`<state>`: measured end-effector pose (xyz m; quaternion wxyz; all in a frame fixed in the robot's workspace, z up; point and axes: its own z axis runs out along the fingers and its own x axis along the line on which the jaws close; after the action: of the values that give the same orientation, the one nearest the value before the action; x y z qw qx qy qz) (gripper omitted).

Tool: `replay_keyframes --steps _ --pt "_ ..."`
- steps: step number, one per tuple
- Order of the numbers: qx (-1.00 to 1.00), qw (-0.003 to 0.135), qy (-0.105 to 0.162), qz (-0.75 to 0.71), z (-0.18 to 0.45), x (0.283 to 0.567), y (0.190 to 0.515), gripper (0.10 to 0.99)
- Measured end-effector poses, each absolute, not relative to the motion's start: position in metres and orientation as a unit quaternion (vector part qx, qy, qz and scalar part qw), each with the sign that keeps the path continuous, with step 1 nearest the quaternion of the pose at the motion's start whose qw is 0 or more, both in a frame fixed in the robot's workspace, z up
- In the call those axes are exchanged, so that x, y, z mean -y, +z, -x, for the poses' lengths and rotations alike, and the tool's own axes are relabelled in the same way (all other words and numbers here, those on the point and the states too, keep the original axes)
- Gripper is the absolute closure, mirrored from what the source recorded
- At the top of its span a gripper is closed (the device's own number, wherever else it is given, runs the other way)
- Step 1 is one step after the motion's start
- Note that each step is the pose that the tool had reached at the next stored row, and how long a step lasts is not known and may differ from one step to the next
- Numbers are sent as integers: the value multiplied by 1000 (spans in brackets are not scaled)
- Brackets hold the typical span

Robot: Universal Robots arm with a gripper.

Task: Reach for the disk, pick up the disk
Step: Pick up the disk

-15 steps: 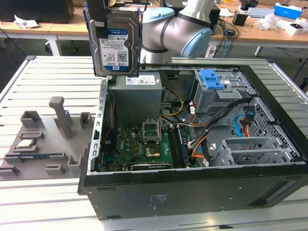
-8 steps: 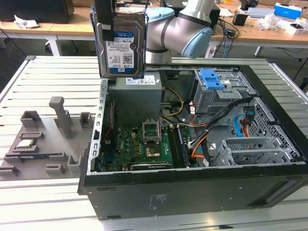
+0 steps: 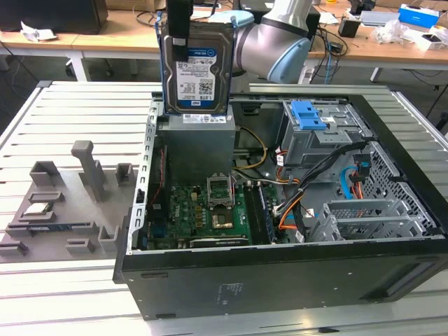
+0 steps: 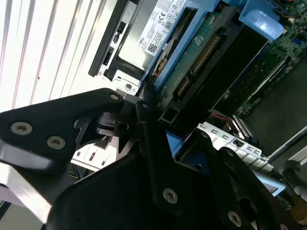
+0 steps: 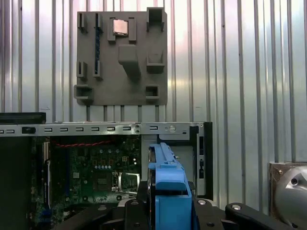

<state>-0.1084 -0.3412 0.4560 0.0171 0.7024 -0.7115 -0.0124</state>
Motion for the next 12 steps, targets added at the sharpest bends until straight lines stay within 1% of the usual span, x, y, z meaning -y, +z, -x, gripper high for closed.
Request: replay_keyframes --steps 12 --pt "712 17 -12 -702 84 341 456 718"
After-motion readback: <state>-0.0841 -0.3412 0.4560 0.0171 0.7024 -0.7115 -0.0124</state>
